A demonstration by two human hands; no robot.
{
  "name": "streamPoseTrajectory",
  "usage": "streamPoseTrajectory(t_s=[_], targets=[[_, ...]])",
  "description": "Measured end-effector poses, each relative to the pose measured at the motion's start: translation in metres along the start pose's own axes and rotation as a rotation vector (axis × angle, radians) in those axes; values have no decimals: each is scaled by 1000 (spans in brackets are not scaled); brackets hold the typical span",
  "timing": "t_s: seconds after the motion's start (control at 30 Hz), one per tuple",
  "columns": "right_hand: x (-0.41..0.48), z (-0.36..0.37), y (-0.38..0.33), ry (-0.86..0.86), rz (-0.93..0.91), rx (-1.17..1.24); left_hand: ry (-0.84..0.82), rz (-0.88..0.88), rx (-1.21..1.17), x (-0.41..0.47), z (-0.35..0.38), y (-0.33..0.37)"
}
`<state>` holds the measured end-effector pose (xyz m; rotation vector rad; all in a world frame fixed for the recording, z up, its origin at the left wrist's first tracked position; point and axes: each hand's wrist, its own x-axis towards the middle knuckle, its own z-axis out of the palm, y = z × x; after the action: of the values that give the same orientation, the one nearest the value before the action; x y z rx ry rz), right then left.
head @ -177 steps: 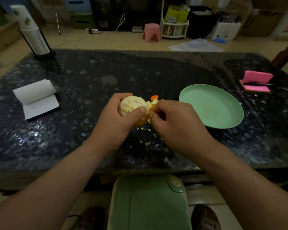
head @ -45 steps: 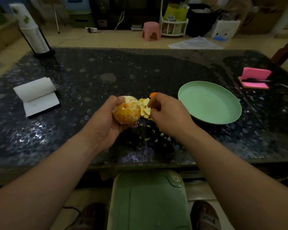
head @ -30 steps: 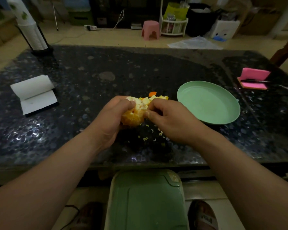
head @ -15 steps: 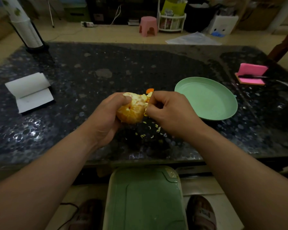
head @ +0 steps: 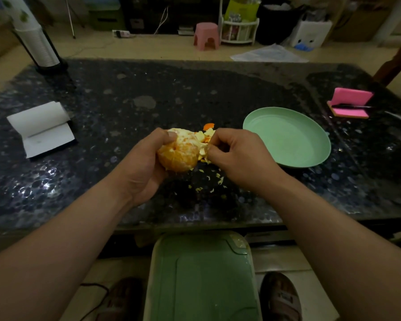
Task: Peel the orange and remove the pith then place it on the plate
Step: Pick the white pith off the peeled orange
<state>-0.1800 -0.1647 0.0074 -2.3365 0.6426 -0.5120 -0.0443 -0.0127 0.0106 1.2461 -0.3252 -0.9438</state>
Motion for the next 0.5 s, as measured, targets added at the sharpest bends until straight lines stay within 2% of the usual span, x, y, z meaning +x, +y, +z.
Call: streamPoseTrajectory(t_s=[0.17, 0.33, 0.5], targets=[[2, -1, 5, 24, 26, -22, -1, -6, -57, 0, 0, 2], [2, 2, 12, -64, 70, -146, 4, -13, -91, 1, 0, 1], [1, 2, 7, -10, -13, -172, 54, -6, -8, 5, -2, -4]])
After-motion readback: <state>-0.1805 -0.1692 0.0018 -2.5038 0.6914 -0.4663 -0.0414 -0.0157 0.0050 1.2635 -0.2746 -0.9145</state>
